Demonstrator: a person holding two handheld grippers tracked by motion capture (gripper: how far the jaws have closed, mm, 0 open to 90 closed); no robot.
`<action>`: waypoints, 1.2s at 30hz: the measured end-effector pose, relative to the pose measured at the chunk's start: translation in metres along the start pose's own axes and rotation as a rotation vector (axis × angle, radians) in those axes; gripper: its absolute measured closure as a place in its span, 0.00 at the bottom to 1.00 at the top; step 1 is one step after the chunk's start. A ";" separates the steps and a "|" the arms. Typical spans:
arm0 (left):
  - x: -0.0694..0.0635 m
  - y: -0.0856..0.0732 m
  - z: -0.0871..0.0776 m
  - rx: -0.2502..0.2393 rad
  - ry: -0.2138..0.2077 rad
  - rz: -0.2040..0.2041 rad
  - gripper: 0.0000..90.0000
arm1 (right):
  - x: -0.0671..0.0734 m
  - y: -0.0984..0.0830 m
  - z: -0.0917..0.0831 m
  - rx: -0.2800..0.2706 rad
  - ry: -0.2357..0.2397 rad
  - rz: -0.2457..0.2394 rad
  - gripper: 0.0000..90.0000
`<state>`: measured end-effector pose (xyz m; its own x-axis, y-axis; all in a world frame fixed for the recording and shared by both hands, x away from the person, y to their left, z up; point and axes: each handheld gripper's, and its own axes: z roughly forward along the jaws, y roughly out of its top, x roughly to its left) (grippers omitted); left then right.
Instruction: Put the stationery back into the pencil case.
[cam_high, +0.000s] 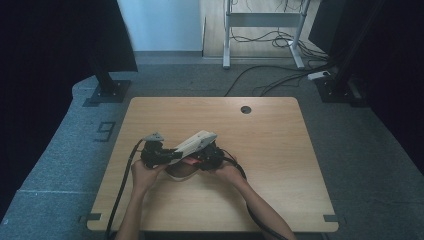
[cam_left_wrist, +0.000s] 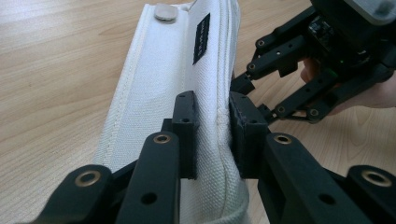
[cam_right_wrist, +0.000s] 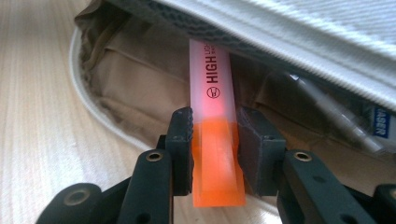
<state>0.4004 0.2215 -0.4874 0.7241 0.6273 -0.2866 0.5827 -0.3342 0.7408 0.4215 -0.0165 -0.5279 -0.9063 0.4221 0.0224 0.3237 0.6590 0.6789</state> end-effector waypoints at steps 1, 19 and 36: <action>0.000 0.000 0.000 0.000 0.000 0.000 0.82 | -0.001 0.000 0.000 -0.001 -0.007 -0.002 0.72; 0.000 -0.001 0.000 0.002 -0.005 -0.001 0.82 | -0.010 -0.018 -0.027 -0.016 -0.085 0.075 0.60; -0.001 -0.001 0.002 0.005 -0.012 0.001 0.80 | -0.005 -0.010 -0.013 -0.023 -0.075 0.075 0.79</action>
<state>0.3997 0.2203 -0.4894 0.7294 0.6182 -0.2931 0.5837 -0.3389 0.7379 0.4194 -0.0333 -0.5256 -0.8566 0.5156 0.0187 0.3823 0.6099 0.6941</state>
